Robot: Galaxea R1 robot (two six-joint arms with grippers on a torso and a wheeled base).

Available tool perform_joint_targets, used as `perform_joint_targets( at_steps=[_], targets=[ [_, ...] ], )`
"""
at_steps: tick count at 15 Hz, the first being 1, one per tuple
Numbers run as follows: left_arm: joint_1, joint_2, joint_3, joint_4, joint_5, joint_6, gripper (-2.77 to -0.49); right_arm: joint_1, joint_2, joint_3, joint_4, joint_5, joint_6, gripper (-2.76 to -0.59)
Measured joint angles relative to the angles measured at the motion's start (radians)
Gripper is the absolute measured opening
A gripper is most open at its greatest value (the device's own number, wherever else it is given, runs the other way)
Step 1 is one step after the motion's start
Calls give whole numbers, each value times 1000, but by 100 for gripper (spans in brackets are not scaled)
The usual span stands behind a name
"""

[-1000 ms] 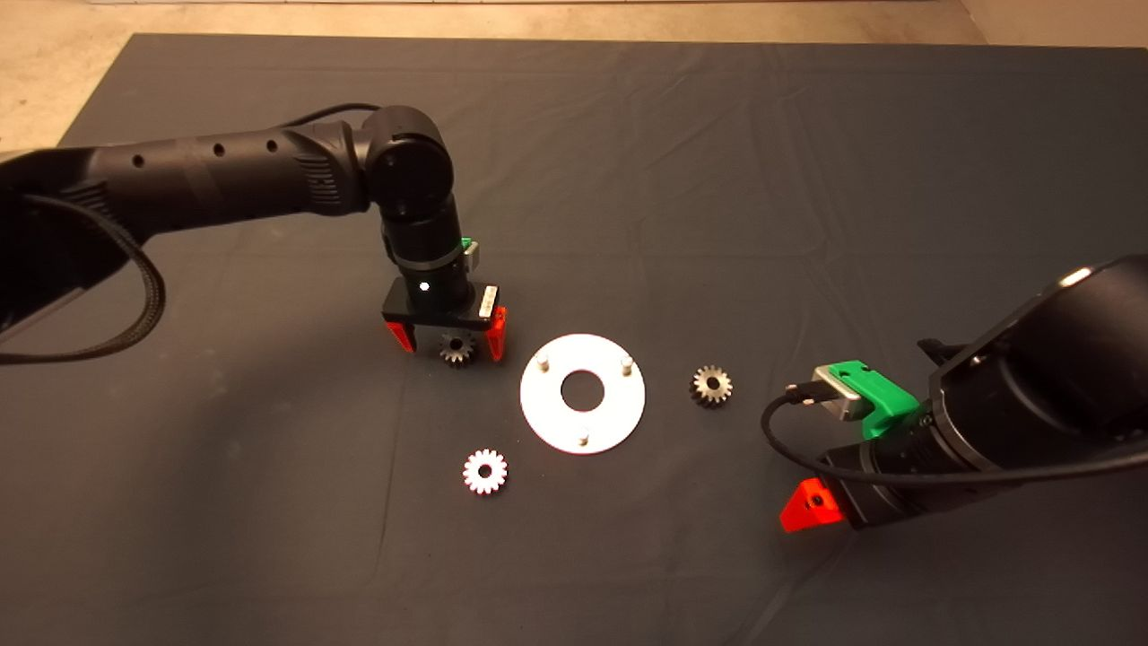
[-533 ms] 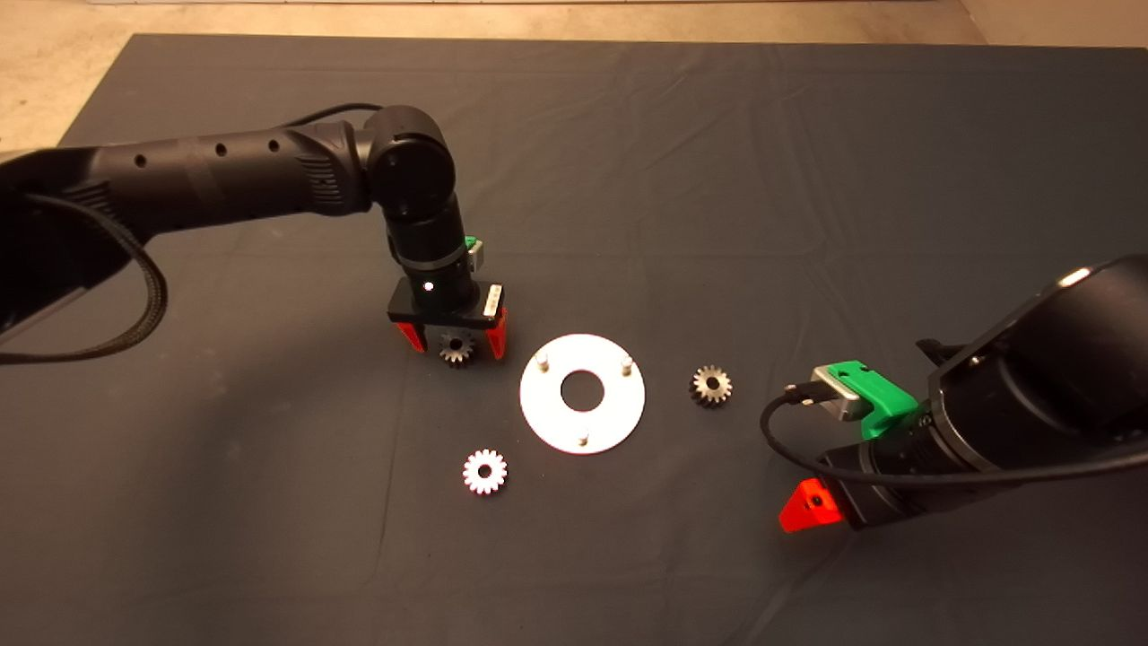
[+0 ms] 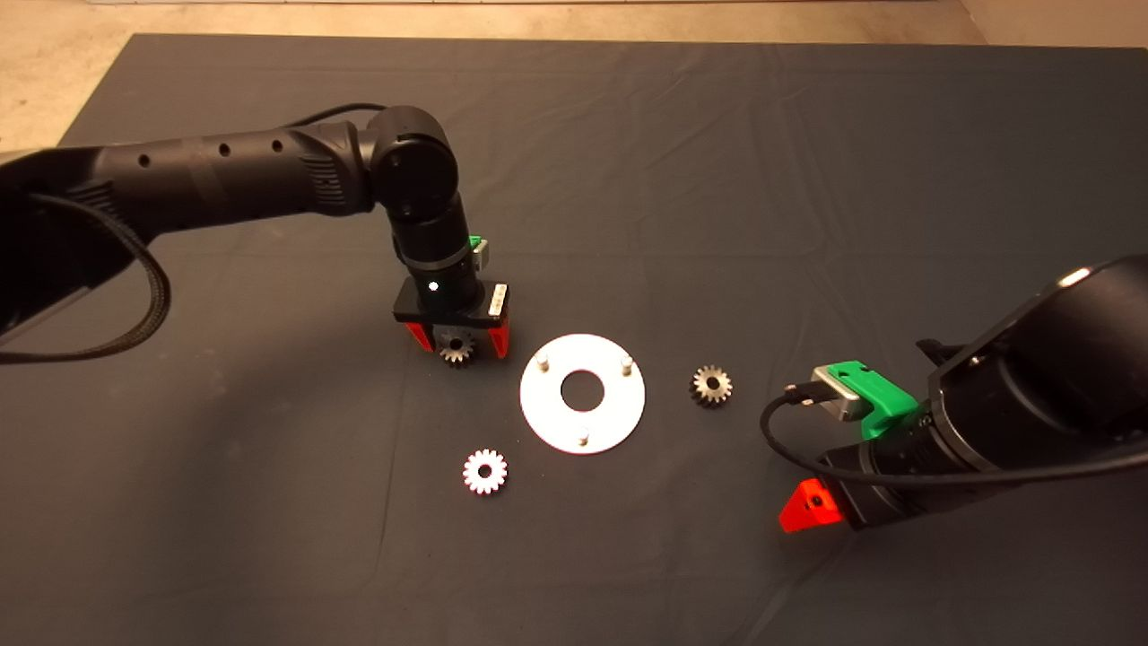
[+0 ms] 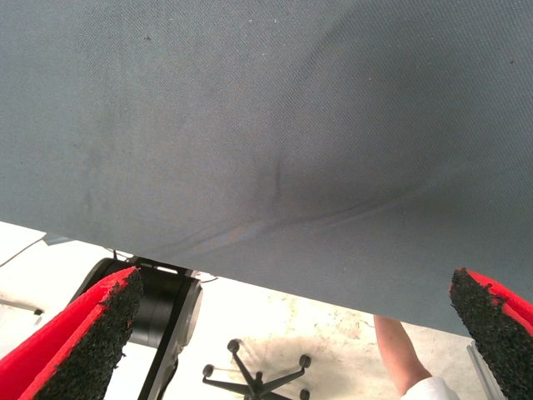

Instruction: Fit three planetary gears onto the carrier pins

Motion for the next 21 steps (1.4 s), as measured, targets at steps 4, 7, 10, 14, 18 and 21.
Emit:
perform_joint_targets(
  at_steps=[4,7,10,14,18,21],
  targets=[
    [0,0,0,0,0,0,-133,-6,0,0,0,0,0,-60],
    [0,-7,8,1,0,0,-145,-9,0,0,1,0,0,-60],
    [0,-8,18,1,0,-1,-146,-11,0,0,1,0,0,-61],
    [0,-9,36,10,3,-5,-159,-11,0,0,1,0,0,-60],
    [0,-8,36,18,2,-5,-159,-11,0,0,1,0,0,-60],
    [0,-8,35,19,2,-5,-159,-11,0,0,1,0,0,-60]
  ],
)
